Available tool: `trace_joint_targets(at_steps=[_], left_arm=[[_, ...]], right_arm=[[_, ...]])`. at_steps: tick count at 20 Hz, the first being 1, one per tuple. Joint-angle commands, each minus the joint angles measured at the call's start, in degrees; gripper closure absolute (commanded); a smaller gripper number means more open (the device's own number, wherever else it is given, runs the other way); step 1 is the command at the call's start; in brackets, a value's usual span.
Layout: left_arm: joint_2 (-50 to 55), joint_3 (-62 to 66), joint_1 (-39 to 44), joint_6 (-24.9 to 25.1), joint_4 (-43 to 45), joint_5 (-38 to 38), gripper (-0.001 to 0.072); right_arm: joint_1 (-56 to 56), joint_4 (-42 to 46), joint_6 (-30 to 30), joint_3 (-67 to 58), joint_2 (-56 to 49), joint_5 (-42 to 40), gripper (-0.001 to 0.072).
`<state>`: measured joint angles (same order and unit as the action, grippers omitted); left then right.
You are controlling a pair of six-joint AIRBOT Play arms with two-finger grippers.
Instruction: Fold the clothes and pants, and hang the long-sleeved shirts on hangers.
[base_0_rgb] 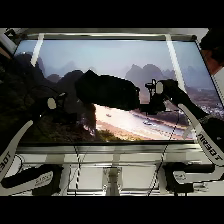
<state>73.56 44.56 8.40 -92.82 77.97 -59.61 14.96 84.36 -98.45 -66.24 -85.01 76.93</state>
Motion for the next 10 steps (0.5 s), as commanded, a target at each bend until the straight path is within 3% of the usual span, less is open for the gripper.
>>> trace_joint_targets(at_steps=[1,10], left_arm=[[0.07,-0.07,-0.02,0.02,0.0,-0.04,0.0446],[0.79,-0.09,0.0,0.0,0.02,0.07,0.0446]], right_arm=[[0.07,0.02,-0.02,0.04,-0.04,0.0,0.0688],[0.07,0.0,-0.02,0.02,-0.02,-0.02,0.0688]])
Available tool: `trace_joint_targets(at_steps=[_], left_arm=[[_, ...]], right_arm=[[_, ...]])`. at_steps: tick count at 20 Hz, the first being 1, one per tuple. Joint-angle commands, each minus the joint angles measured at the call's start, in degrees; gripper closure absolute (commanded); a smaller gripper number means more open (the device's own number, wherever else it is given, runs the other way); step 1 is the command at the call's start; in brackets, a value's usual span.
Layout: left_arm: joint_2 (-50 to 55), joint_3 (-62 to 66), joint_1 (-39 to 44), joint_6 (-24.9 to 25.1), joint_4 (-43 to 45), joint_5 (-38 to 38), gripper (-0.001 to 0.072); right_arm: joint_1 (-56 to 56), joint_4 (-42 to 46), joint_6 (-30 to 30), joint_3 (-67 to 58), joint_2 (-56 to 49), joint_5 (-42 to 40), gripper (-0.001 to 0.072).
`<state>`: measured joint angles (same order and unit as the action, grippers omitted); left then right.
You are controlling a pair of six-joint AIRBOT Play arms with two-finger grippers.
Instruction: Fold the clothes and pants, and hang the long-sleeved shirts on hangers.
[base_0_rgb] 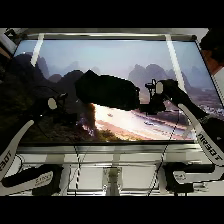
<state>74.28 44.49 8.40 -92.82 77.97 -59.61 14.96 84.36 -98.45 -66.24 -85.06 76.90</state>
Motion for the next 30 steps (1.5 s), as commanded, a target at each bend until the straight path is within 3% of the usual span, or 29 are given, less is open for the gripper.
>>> trace_joint_targets(at_steps=[1,7,12,18,24,25,26,27,28,30], left_arm=[[0.07,-0.02,0.0,-0.02,-0.04,0.07,0.0445],[-1.07,8.52,-0.04,0.22,-3.63,3.48,0.0446],[-2.21,19.34,-0.07,0.22,-4.74,6.64,0.0446],[-2.1,20.26,-0.07,0.22,-4.7,10.64,0.0446],[-1.95,20.26,-0.07,0.24,-2.12,12.04,0.0446],[-1.95,20.26,-0.07,0.24,-0.68,12.31,0.0445],[-1.95,20.26,-0.07,0.28,0.83,12.31,0.041],[-1.95,20.26,-0.07,0.48,2.38,12.22,0.0267],[-1.95,20.26,-0.04,1.99,3.19,11.96,0.0169],[-1.97,20.26,-0.04,8.87,2.99,10.54,0.016]], right_arm=[[0.07,0.0,0.0,0.0,0.02,0.0,0.0688],[0.04,0.07,0.0,0.02,0.02,-0.26,0.0688],[0.02,0.11,-0.02,-4.68,0.02,-18.69,0.0688],[0.02,-0.28,0.52,-16.22,0.0,-26.97,0.0688],[-0.13,3.34,2.34,-17.38,-0.37,-34.62,0.0683],[-0.33,3.34,6.01,-17.42,-0.94,-35.3,0.0537],[-0.44,3.34,8.37,-17.49,-1.86,-35.01,0.0319],[-0.76,3.34,10.54,-17.49,-3.15,-34.14,0.0239],[-1.42,3.15,12.41,-17.49,-4.57,-33.03,0.0194],[-2.67,-0.11,19.41,-17.49,-7.5,-29.92,0.0121]])
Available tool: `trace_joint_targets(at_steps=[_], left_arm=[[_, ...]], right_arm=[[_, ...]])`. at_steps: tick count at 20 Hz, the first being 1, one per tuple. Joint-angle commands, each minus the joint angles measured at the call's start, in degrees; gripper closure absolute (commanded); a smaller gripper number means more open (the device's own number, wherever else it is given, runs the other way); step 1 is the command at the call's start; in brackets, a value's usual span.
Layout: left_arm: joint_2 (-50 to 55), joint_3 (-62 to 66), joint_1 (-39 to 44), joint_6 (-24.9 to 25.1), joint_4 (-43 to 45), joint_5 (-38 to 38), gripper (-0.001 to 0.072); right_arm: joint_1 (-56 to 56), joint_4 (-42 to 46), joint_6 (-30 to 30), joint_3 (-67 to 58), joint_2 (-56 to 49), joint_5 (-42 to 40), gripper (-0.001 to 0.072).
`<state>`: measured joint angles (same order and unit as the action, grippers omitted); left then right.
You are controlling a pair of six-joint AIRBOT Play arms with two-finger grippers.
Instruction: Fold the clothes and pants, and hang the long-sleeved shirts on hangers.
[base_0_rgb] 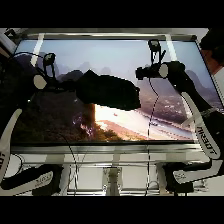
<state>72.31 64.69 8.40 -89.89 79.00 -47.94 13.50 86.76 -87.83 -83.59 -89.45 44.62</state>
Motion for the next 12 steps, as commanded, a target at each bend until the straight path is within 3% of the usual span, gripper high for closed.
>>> trace_joint_targets(at_steps=[1,4,11,12], left_arm=[[0.02,0.07,-0.04,8.26,1.99,-1.81,0.016],[0.02,0.07,-0.07,11.56,2.01,-2.45,0.016],[0.07,0.07,-0.04,11.45,1.95,-4.28,0.016],[0.07,0.07,-0.04,11.45,1.75,-4.72,0.016]], right_arm=[[-1.64,-6.1,14.4,-0.13,-4.28,4.2,0.0121],[-1.46,-14.95,27.89,-0.13,-7.08,8.09,0.0121],[-0.63,-23.1,34.45,-0.13,-11.02,9.75,0.0133],[-0.59,-23.23,34.4,-0.13,-11.52,9.6,0.02]])
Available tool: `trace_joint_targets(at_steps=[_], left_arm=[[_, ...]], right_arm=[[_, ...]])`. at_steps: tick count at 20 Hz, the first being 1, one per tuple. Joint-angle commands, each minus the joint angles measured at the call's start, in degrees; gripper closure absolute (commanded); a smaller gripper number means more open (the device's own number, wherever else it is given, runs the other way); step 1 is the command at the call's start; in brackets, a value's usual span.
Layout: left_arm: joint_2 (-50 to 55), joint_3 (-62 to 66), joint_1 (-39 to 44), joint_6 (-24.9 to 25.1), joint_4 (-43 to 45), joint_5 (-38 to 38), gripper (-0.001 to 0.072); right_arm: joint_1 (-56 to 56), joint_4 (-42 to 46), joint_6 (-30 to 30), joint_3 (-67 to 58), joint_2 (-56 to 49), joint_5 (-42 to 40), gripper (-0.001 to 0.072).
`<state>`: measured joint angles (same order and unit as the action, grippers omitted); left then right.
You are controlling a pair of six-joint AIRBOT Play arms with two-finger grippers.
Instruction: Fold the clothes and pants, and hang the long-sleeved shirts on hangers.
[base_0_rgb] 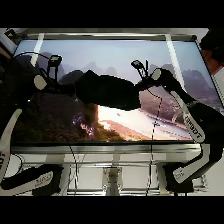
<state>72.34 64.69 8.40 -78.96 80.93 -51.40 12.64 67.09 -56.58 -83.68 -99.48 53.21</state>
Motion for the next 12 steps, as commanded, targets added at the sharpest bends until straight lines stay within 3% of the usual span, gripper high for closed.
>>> trace_joint_targets(at_steps=[1,2,3,4,7,10,12], left_arm=[[0.04,0.07,-0.04,0.35,-0.59,-1.55,0.016],[0.04,0.07,-0.04,0.37,-0.63,-1.66,0.0159],[0.04,0.07,-0.04,0.37,-1.14,-1.77,0.016],[0.02,0.07,-0.09,0.37,-2.12,-1.81,0.0159],[-0.42,0.26,-0.72,0.39,-4.33,-3.85,0.016],[-2.08,0.26,-1.62,0.37,-5.14,-7.1,0.0159],[-3.82,0.26,-2.14,0.37,-5.18,-8.04,0.0159]], right_arm=[[0.31,-4.68,2.93,-0.04,-2.08,0.98,0.0284],[0.31,-6.14,1.6,-0.04,-2.67,0.68,0.0418],[0.31,-7.69,0.94,-0.07,-2.75,0.42,0.0604],[0.31,-8.92,0.09,-0.66,-2.58,0.98,0.0688],[0.2,-3.3,-6.34,-9.27,-1.49,9.62,0.069],[0.17,17.73,-16.28,-20.0,5.01,17.84,0.0691],[-1.09,26.69,-18.45,-23.34,11.5,20.2,0.0691]])
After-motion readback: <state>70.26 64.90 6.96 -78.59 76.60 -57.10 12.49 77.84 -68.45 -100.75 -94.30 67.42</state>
